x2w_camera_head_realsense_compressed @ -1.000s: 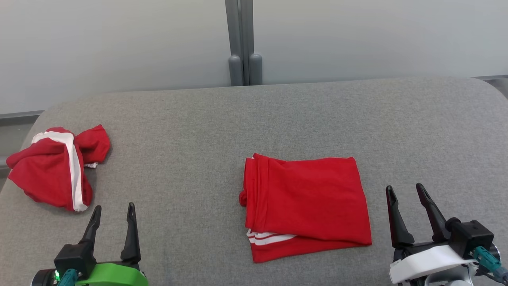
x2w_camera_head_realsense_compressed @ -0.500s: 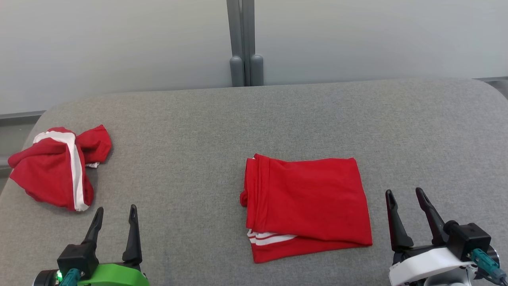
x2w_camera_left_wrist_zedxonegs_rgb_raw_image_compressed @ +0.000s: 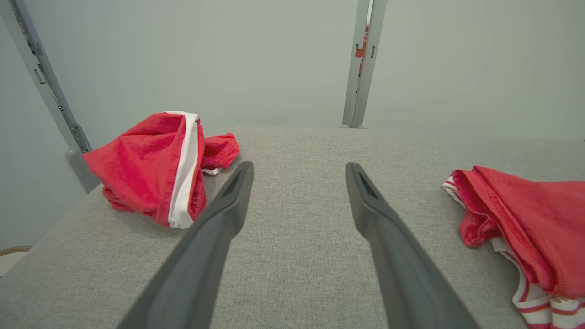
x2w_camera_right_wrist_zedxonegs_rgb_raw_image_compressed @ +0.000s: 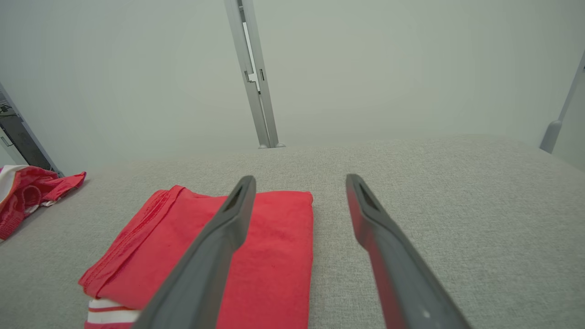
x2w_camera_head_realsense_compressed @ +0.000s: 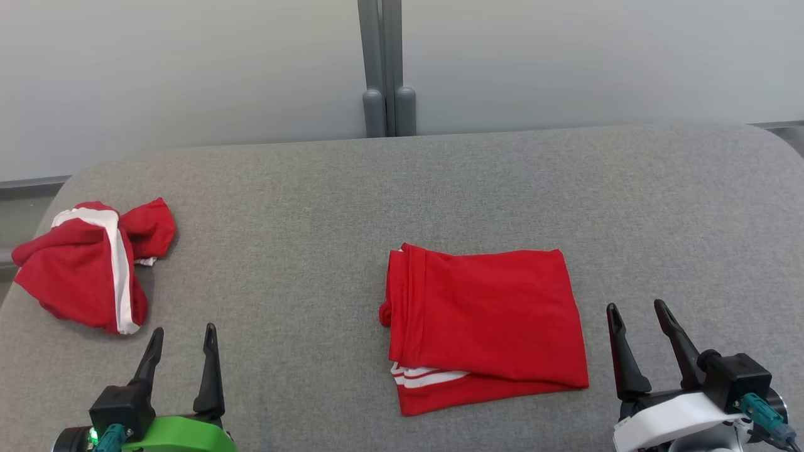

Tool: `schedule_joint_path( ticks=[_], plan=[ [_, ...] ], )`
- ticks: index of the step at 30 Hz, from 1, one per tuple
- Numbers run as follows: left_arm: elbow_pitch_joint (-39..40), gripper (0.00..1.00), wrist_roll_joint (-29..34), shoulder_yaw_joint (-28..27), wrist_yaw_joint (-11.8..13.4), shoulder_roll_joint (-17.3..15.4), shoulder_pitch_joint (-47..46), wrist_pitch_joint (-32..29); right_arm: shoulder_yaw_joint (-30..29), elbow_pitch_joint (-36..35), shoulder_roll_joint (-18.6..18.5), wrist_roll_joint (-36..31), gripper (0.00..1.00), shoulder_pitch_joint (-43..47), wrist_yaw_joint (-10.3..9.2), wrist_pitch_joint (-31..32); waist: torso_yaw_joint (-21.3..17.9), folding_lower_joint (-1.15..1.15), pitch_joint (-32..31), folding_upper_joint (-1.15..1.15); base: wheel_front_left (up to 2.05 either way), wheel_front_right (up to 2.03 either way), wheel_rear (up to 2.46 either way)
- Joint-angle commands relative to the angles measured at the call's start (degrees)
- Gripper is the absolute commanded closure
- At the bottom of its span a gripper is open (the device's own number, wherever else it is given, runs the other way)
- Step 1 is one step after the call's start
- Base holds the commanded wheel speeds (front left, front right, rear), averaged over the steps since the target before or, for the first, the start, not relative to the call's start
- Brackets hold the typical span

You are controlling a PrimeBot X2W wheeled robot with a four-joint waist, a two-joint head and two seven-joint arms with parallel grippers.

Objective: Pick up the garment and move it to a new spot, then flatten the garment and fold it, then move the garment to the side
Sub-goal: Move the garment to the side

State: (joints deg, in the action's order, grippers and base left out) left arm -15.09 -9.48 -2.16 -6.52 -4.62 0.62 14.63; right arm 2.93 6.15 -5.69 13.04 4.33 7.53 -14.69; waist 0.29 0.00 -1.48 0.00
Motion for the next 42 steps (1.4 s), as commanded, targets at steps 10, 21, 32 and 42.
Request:
schedule_joint_path(
  ticks=[10, 21, 32, 42],
  plan=[
    [-0.1, 0.0, -0.7, 0.5, 0.6, -0.8, 0.3, -0.2, 0.2, -0.1, 0.2, -1.0, 0.0, -0.6, -0.09, 0.6, 0.5, 0.0, 0.3, 0.0, 0.0, 0.0, 0.0],
    [-0.2, 0.0, -1.1, 1.5, 0.6, -0.7, -1.3, 0.0, 1.8, 2.8, -2.4, -2.0, 0.0, -10.3, -0.09, 4.9, 1.6, 0.0, 2.1, 0.0, 0.0, 0.0, 0.0],
    [-0.7, 0.0, -1.5, 3.1, 0.2, -0.6, -4.4, 0.3, 1.8, 15.4, -3.5, -1.0, 0.0, -18.1, -0.09, 9.6, 4.5, 0.0, 6.8, 0.0, 0.0, 0.0, 0.0],
    [-1.8, 0.0, -1.9, 3.9, 0.0, -0.6, -6.6, 0.6, 2.1, 29.1, -2.8, 0.4, 0.0, -20.8, -0.09, 7.4, 5.5, 0.0, 9.6, 0.0, 0.0, 0.0, 0.0]
  ],
)
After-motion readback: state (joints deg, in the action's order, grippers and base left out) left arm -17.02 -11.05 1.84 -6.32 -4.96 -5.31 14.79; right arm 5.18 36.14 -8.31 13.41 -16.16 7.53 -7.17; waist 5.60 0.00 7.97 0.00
